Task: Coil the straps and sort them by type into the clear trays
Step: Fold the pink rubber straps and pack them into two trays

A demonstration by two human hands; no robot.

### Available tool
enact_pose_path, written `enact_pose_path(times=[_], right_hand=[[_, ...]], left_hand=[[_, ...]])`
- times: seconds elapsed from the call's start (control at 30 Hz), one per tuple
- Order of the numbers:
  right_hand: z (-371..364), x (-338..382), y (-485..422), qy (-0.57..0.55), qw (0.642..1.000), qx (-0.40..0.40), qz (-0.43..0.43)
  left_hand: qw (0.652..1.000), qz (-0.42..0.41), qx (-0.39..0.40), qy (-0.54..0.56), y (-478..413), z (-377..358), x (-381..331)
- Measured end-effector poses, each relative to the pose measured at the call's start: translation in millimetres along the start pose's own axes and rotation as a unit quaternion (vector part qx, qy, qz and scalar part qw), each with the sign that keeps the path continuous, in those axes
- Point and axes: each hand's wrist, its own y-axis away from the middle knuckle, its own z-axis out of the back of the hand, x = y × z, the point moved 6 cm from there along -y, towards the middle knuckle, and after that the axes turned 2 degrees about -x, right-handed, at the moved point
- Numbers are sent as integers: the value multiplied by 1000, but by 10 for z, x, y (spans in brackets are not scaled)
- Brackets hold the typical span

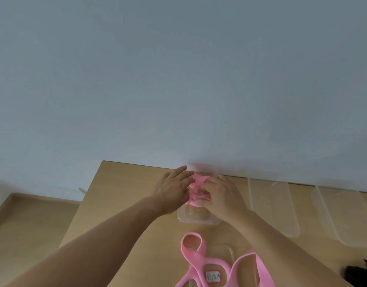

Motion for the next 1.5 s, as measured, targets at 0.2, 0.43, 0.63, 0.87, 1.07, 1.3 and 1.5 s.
enact_pose_path(times=[0.2,0.43,0.63,0.87,1.07,1.3,1.5], right_hand=[[4,-19,29,-13,1000,-16,-8],[6,-4,-17,32,997,-46,-54],[18,-20,11,-8,998,-46,-48],[39,2,64,-10,999,-29,-23],[152,35,95,7,999,-19,-27],[484,290,343,25,998,-28,-42],[378,683,1031,-3,994,13,-108]], left_hand=[[997,20,-54,47,84,105,-64],[999,28,-35,-7,64,56,-112],[999,28,-41,-5,88,46,-157],[999,12,-27,-25,153,87,-202],[999,30,2,-36,234,114,-166],[998,50,-29,21,621,436,-209],[996,21,-23,82,1272,346,-440]])
